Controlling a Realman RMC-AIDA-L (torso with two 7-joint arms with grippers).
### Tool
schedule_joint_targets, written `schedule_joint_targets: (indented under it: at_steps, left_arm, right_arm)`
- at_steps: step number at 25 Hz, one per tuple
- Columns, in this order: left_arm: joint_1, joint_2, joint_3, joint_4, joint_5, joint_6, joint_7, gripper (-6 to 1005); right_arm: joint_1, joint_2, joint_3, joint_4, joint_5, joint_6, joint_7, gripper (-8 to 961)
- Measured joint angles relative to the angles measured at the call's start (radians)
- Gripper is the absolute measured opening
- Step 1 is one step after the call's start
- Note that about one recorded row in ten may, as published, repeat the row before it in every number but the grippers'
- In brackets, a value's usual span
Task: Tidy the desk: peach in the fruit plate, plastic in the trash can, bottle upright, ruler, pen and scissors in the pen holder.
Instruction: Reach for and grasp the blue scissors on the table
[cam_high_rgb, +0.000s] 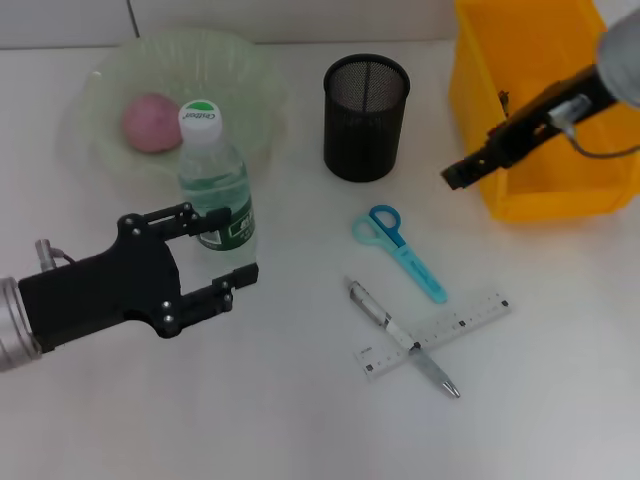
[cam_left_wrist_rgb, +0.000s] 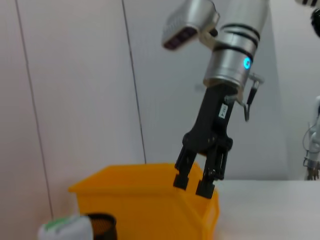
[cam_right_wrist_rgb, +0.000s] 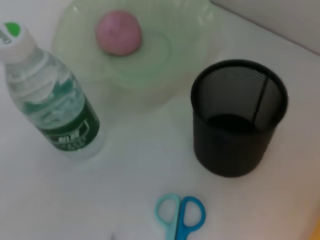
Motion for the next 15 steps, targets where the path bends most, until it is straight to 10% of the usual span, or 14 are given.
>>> schedule_joint_targets:
  at_steps: [6, 15]
  left_arm:
    - [0.0, 0.0, 0.015, -0.044, 0.004, -0.065, 0.024, 618]
    - [0.002, 0.0, 0.017, -0.086, 0.005, -0.09, 0.028, 846]
  right_arm:
    - [0.192, 0.004, -0.11, 0.266, -0.065, 0.109, 0.098, 834]
    - [0.286, 0.009, -0.148, 0.44, -0.071, 0.201, 0.146, 810]
